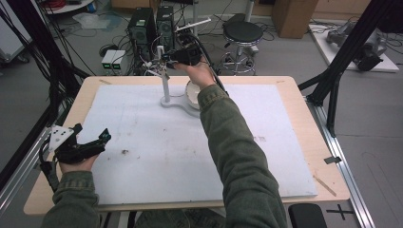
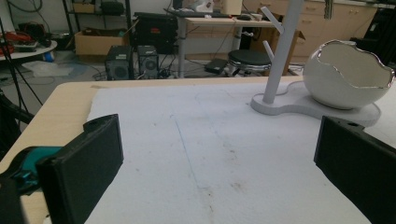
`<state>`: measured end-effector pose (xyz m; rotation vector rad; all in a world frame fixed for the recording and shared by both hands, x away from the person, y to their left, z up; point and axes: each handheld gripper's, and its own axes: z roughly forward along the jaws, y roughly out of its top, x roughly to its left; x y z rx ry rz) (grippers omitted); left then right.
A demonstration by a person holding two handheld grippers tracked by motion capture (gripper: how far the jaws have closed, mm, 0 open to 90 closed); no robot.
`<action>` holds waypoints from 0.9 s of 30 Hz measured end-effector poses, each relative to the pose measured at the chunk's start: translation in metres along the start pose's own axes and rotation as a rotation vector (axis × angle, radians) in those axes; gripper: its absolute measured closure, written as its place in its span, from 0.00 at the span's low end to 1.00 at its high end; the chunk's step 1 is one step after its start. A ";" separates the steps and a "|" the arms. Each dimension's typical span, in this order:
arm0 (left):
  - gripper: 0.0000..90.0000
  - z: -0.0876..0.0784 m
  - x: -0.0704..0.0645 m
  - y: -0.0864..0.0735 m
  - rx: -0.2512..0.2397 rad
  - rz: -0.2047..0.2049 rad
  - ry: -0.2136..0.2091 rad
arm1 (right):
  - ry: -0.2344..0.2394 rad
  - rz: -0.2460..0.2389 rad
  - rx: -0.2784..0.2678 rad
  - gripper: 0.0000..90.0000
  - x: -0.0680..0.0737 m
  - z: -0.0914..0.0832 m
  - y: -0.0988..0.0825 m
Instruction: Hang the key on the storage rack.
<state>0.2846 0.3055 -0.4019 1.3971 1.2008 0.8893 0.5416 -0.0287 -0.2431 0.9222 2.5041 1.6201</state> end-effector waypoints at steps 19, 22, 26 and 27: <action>0.02 0.001 0.000 0.000 0.001 -0.002 -0.005 | -0.052 -0.041 0.025 0.97 0.006 0.016 0.004; 0.02 0.001 0.000 0.000 0.003 -0.001 -0.004 | -0.043 -0.038 0.024 0.95 0.005 0.017 0.003; 0.02 0.001 0.000 0.000 0.001 -0.003 -0.003 | -0.003 -0.019 0.012 0.91 0.004 0.013 0.003; 0.02 0.001 0.000 0.000 0.003 -0.001 -0.004 | -0.001 -0.025 0.003 0.90 0.004 0.011 0.004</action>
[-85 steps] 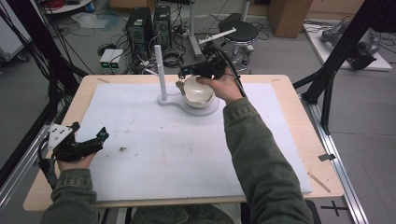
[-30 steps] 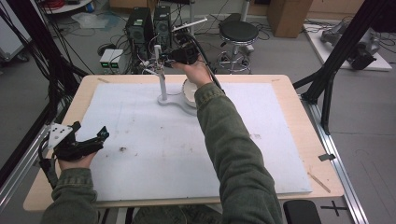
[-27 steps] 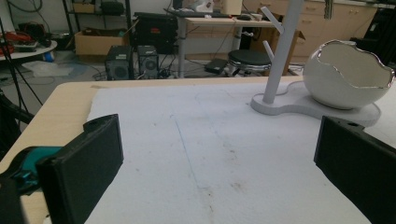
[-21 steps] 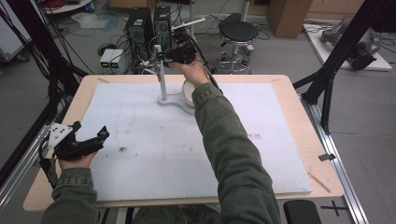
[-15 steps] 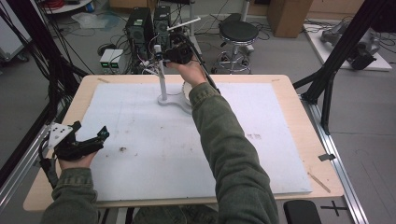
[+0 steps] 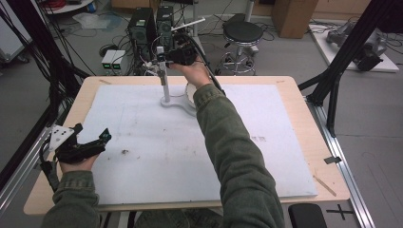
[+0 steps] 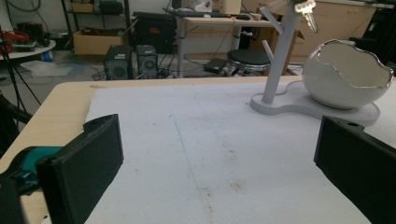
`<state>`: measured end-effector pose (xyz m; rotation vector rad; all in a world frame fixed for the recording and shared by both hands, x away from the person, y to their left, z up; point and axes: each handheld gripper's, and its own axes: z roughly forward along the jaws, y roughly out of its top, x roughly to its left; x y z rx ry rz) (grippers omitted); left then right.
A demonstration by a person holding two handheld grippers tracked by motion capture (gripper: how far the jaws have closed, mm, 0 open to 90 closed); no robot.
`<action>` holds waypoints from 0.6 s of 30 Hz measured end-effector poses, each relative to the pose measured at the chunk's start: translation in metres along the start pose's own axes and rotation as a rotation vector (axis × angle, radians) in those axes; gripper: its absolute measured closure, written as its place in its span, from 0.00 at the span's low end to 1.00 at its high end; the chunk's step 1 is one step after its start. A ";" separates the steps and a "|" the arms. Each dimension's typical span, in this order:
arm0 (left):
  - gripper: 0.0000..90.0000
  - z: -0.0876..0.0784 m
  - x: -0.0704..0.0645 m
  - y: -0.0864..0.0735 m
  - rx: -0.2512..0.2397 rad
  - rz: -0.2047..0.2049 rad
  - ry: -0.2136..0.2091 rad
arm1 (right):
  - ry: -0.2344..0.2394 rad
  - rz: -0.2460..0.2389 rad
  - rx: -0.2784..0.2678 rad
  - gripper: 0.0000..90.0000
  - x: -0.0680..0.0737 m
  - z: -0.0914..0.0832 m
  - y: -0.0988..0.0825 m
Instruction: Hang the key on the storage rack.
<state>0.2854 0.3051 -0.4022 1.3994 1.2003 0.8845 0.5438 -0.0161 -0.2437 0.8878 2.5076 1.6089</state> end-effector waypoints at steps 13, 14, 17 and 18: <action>0.02 0.000 -0.001 0.000 0.002 0.002 -0.002 | 0.000 -0.032 0.011 0.51 0.006 -0.009 -0.004; 0.02 0.000 -0.001 0.000 0.003 0.002 -0.001 | -0.001 -0.026 0.020 0.49 0.006 -0.009 -0.004; 0.02 0.000 0.000 0.000 0.004 0.005 -0.001 | -0.009 -0.025 0.037 0.44 0.005 -0.010 -0.005; 0.02 0.000 0.000 0.000 0.005 0.005 -0.002 | -0.011 -0.025 0.034 0.41 0.005 -0.011 -0.005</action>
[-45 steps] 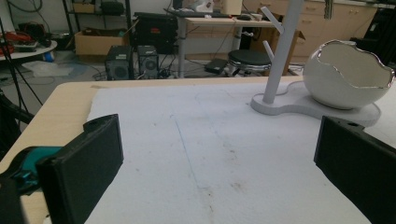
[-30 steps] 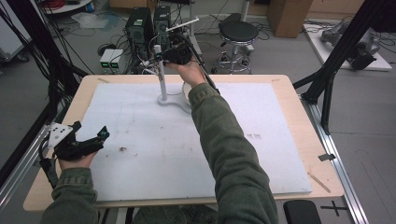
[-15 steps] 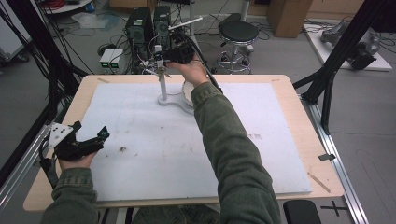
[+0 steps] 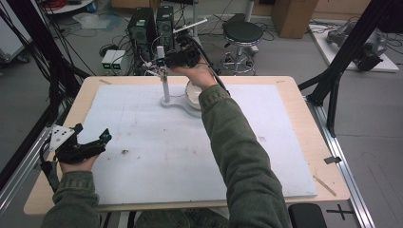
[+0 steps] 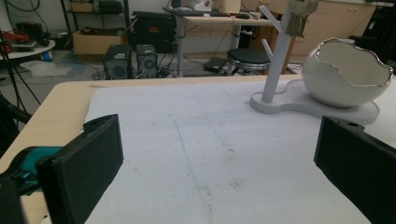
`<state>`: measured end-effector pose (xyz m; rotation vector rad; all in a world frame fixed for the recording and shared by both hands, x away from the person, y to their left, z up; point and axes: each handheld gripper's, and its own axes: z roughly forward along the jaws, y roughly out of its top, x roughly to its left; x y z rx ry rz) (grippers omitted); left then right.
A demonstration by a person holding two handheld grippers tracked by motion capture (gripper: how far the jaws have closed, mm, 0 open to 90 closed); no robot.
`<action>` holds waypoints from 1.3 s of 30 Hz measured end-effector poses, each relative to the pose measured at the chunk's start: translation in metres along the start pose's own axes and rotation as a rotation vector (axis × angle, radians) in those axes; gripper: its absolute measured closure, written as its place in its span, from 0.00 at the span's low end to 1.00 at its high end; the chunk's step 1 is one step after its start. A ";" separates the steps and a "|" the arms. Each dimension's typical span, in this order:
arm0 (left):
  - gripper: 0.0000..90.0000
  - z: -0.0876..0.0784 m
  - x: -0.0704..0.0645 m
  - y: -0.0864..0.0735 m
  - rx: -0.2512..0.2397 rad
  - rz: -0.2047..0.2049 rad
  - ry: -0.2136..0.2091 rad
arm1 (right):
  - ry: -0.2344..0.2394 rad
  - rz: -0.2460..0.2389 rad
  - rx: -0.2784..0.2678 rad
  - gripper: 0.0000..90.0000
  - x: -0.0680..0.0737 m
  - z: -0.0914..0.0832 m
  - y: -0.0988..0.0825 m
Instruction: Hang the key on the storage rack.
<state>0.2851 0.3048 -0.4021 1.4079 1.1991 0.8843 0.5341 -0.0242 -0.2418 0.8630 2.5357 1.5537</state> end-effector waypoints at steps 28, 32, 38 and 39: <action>0.02 0.002 -0.001 0.000 -0.005 -0.007 -0.001 | -0.150 0.036 0.079 0.01 -0.012 -0.044 -0.030; 0.02 0.005 -0.003 0.001 -0.003 -0.004 -0.008 | -0.167 0.052 0.076 0.01 -0.016 -0.054 -0.044; 0.02 0.007 -0.003 0.001 -0.002 -0.009 -0.008 | -0.179 0.069 0.041 0.01 -0.022 -0.069 -0.061; 0.02 0.007 -0.003 0.001 -0.001 -0.010 -0.008 | -0.182 0.071 0.035 0.01 -0.022 -0.073 -0.063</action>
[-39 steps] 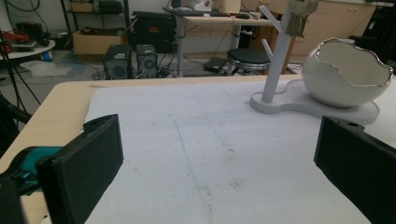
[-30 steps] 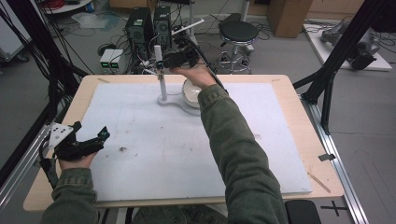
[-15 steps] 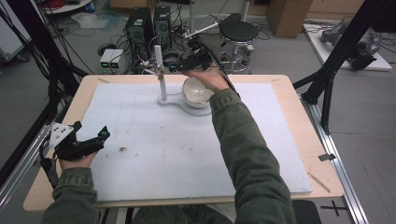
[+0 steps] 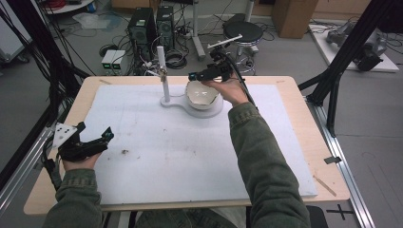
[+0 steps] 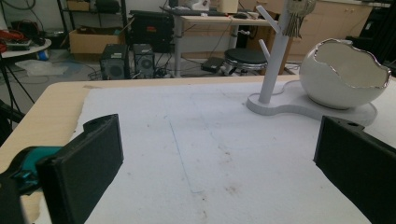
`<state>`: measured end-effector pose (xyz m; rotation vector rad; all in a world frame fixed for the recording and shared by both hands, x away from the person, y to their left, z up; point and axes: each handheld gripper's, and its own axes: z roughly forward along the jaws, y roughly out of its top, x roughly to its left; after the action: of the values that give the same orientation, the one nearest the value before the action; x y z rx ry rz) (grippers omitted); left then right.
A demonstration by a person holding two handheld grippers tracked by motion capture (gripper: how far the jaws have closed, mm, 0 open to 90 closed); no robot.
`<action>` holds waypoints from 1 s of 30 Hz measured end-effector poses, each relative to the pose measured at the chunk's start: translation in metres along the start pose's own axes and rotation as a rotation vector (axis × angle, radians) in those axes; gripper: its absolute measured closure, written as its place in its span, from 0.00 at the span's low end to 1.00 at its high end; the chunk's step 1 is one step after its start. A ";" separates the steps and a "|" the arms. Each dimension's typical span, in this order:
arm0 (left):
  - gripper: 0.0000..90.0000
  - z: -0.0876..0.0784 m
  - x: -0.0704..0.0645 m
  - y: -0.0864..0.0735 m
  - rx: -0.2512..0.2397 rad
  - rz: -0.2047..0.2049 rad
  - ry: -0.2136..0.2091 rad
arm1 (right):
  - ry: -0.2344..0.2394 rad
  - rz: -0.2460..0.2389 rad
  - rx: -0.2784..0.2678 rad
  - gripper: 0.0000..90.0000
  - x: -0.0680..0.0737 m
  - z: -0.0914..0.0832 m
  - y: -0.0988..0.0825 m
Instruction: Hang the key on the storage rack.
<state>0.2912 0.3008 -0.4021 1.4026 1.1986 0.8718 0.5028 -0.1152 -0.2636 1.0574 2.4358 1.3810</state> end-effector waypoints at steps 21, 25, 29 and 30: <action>0.02 -0.004 0.001 0.000 -0.002 0.000 0.010 | -0.023 -0.007 -0.022 0.01 -0.003 -0.034 -0.017; 0.02 -0.004 0.001 0.000 -0.001 0.001 0.007 | -0.027 0.006 -0.026 0.01 -0.005 -0.036 -0.026; 0.02 -0.003 0.001 0.000 0.001 0.000 0.008 | -0.034 0.017 -0.027 0.01 -0.010 -0.041 -0.035; 0.02 -0.003 0.001 0.000 0.000 -0.002 0.008 | -0.031 0.029 -0.027 0.01 -0.011 -0.043 -0.037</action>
<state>0.2883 0.3027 -0.4021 1.3991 1.2063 0.8768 0.4728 -0.1642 -0.2713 1.1041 2.3827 1.3918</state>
